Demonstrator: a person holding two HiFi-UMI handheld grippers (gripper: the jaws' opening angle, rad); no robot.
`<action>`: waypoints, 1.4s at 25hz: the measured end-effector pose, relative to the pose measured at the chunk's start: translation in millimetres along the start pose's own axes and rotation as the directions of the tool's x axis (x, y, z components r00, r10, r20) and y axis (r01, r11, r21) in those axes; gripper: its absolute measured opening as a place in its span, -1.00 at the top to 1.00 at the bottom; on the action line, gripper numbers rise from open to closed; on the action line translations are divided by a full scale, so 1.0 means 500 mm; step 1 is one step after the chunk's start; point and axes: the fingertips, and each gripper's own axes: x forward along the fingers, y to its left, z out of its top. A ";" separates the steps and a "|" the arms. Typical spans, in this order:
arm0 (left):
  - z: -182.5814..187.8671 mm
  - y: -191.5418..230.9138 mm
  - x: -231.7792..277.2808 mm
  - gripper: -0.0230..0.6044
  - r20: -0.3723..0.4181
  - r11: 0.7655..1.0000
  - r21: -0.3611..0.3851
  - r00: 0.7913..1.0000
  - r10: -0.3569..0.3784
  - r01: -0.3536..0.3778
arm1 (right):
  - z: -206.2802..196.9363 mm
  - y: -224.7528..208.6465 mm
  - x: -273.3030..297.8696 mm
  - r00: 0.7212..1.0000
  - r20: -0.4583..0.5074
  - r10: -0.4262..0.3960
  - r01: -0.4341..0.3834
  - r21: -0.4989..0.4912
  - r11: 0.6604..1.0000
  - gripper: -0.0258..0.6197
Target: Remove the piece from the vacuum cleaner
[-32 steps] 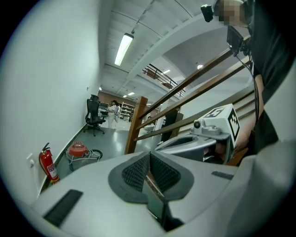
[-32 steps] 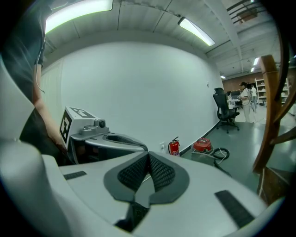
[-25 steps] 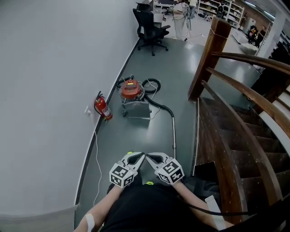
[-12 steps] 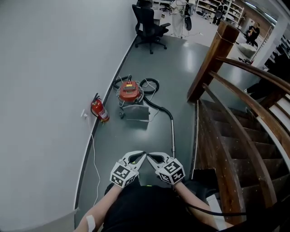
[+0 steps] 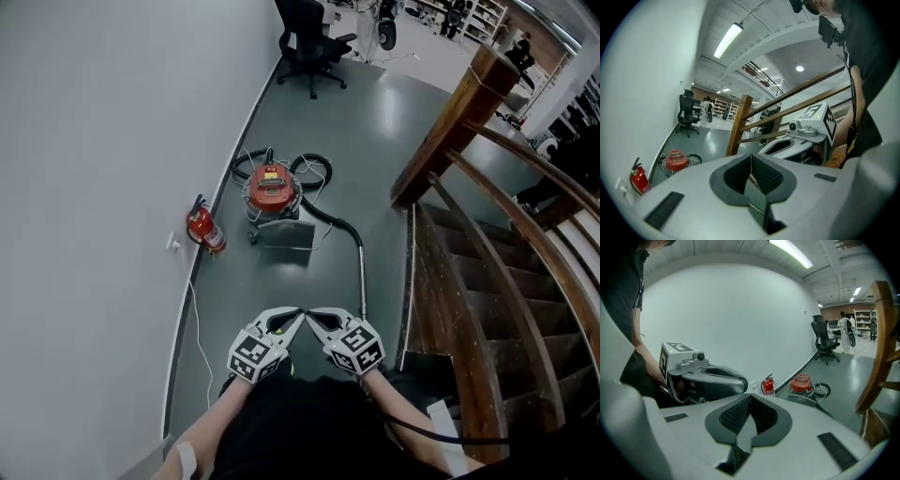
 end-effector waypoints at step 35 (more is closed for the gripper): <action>0.045 0.219 0.023 0.86 -0.028 0.998 -0.067 0.999 -0.019 0.017 | 0.148 -0.118 0.202 0.998 -0.048 0.044 -0.044 0.005 0.999 0.88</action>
